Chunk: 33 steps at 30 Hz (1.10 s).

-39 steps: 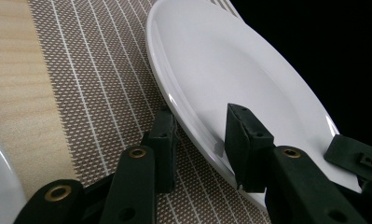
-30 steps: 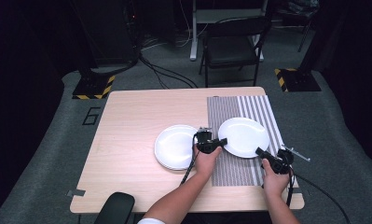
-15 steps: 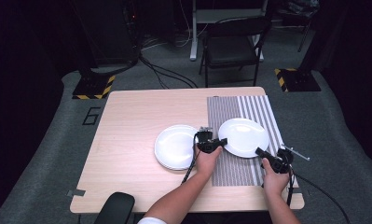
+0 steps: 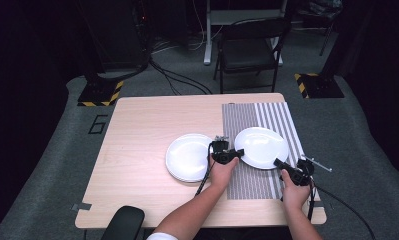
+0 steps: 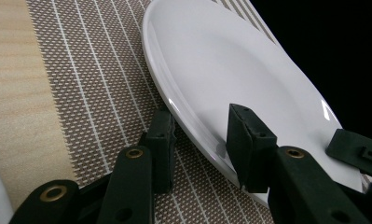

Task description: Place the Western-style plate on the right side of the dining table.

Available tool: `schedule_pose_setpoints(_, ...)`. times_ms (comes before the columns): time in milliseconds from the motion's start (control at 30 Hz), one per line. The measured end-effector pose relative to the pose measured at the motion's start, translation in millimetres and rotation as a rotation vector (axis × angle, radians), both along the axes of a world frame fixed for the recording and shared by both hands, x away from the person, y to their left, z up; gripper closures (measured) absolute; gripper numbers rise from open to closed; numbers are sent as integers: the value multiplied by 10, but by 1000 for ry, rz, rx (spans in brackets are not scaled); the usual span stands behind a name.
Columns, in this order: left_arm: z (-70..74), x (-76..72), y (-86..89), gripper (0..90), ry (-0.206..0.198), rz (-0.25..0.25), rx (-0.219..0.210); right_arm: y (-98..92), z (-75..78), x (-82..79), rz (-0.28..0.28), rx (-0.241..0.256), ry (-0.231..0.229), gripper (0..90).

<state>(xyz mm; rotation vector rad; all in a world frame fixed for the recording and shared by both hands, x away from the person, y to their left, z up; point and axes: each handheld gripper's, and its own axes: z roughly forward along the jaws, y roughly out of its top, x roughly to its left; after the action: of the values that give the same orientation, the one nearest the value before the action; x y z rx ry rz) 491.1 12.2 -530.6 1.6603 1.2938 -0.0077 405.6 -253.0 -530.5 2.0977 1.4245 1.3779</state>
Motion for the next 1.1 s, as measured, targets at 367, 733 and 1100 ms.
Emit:
schedule_pose_setpoints(367, 4, -26, -5, 619, 0, -21, 31, -7, -8, -19, 11, -13, 14, 612)
schedule_pose_setpoints(733, 12, -43, -1, 608, -17, -34, 56, -8, 10, -45, 19, -53, 20, 603)
schedule_pose_setpoints(1100, 36, -63, 30, 598, -16, -37, 87, -44, 31, -95, 1, -47, 32, 589)
